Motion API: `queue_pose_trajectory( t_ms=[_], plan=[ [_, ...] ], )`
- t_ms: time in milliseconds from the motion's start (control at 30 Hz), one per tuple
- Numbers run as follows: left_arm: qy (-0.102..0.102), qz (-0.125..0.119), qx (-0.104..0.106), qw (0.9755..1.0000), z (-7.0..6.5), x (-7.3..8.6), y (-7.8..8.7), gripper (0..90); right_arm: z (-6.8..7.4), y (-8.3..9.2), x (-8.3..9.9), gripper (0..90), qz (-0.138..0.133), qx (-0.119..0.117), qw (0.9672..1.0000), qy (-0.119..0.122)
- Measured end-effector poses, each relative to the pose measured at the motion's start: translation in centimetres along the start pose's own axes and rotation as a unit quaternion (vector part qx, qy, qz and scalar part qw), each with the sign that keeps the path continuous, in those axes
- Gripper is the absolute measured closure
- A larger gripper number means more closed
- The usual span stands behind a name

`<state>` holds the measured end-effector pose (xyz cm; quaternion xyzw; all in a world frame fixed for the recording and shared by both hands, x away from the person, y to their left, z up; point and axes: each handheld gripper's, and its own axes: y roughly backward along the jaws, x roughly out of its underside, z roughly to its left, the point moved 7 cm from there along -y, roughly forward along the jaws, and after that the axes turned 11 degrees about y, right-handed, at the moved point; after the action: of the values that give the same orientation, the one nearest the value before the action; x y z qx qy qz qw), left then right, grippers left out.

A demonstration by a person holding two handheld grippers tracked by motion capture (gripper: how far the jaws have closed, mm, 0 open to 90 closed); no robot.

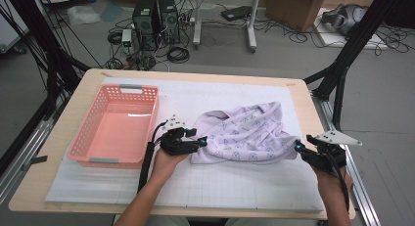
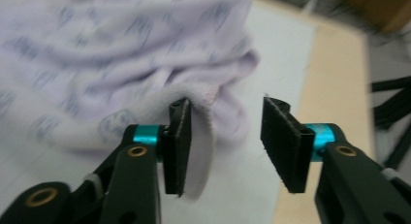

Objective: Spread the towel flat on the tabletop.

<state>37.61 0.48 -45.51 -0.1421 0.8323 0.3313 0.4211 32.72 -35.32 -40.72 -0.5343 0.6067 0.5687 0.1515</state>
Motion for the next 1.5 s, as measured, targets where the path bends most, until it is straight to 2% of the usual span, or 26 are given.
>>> queue_pose_trajectory(
  t_ms=[33,67,133,233,300,367,400,467,500,533,600,633,667,700,800,933,1033,1067,1133,1233,1300,1333,1367,1400,1433,1500],
  plan=[
    [-0.002,0.013,-0.004,0.9999,-0.1,0.1,-0.6,41.7,0.0,-0.1,-0.4,51.6,-0.009,0.011,0.9999,-0.004],
    [-0.009,0.022,-0.007,0.9997,-0.2,0.3,-1.2,41.0,0.0,-0.4,-0.7,51.7,-0.009,0.025,0.9996,0.003],
    [-0.024,0.035,-0.023,0.9988,-0.3,0.5,-2.1,41.0,0.0,-1.0,-1.1,51.5,0.000,0.040,0.9992,0.003],
    [-0.029,0.059,-0.032,0.9973,-0.2,1.1,-3.4,41.0,0.4,-1.8,-1.7,51.5,-0.001,0.028,0.9996,-0.002],
    [-0.035,0.071,-0.035,0.9963,-0.3,1.4,-4.0,42.7,1.2,-3.0,-1.8,51.4,0.005,-0.027,0.9994,-0.021],
    [-0.043,0.084,-0.033,0.9950,-0.4,1.8,-4.3,50.3,2.6,-4.5,-1.5,51.9,0.018,-0.087,0.9959,-0.018],
    [-0.051,0.091,-0.035,0.9940,-0.5,2.0,-4.4,56.6,3.3,-5.3,-1.3,51.9,0.031,-0.101,0.9944,-0.009],
    [-0.087,0.092,-0.046,0.9908,-0.5,2.2,-4.3,75.0,4.7,-6.8,-0.8,52.6,0.052,-0.125,0.9907,0.008],
    [-0.087,0.094,-0.043,0.9908,-0.5,2.2,-4.2,84.1,5.3,-7.5,-0.4,53.3,0.065,-0.132,0.9891,0.010],
    [-0.086,0.099,-0.039,0.9906,-0.6,2.2,-4.0,84.4,5.8,-8.1,0.1,56.1,0.081,-0.135,0.9874,0.017],
    [-0.081,0.095,-0.025,0.9919,-0.9,2.3,-3.3,85.0,6.7,-8.7,0.8,76.3,0.102,-0.153,0.9827,0.027],
    [-0.076,0.093,-0.017,0.9927,-1.1,2.4,-2.8,85.1,7.0,-8.6,0.9,83.5,0.100,-0.161,0.9812,0.033],
    [-0.073,0.087,-0.010,0.9935,-1.3,2.4,-2.3,85.1,7.3,-8.4,1.0,84.9,0.100,-0.166,0.9805,0.034],
    [-0.069,0.080,-0.002,0.9944,-1.4,2.5,-1.8,85.2,7.5,-8.0,1.1,85.2,0.097,-0.178,0.9787,0.033],
    [-0.067,0.077,0.007,0.9948,-1.7,3.0,-0.4,85.2,8.1,-6.6,1.0,85.4,0.081,-0.206,0.9747,0.029],
    [-0.057,0.069,0.026,0.9956,-2.4,3.6,1.3,85.1,8.6,-4.3,1.0,85.4,0.065,-0.217,0.9730,0.043],
    [-0.065,0.067,0.032,0.9951,-3.0,4.4,2.5,84.9,9.1,-2.4,1.4,85.5,0.056,-0.230,0.9707,0.043],
    [-0.061,0.064,0.035,0.9955,-3.3,4.7,2.9,84.8,9.4,-1.8,1.7,85.5,0.054,-0.234,0.9696,0.047],
    [-0.059,0.058,0.038,0.9958,-3.6,5.3,3.7,84.2,10.0,-0.6,2.4,85.5,0.057,-0.247,0.9662,0.050],
    [-0.058,0.064,0.047,0.9951,-4.0,6.0,4.5,83.7,11.2,1.1,3.6,85.5,0.060,-0.273,0.9585,0.055],
    [-0.052,0.063,0.053,0.9953,-4.2,5.8,4.8,78.5,11.7,2.0,4.0,85.4,0.065,-0.287,0.9537,0.063],
    [-0.043,0.057,0.052,0.9961,-4.2,5.4,4.7,68.2,11.7,2.2,3.9,83.9,0.061,-0.287,0.9535,0.067],
    [-0.033,0.050,0.052,0.9969,-4.1,4.9,4.6,57.4,11.5,2.4,3.6,78.9,0.051,-0.281,0.9560,0.067],
    [-0.028,0.044,0.052,0.9973,-4.0,4.3,4.4,51.9,11.2,2.4,3.1,72.1,0.036,-0.274,0.9594,0.057],
    [-0.025,0.040,0.051,0.9976,-3.9,3.7,4.1,49.1,10.6,2.4,2.5,69.3,0.020,-0.265,0.9632,0.043],
    [-0.026,0.038,0.053,0.9975,-3.7,2.6,3.2,45.6,9.3,1.9,1.6,68.2,-0.006,-0.237,0.9713,0.022]
  ],
)
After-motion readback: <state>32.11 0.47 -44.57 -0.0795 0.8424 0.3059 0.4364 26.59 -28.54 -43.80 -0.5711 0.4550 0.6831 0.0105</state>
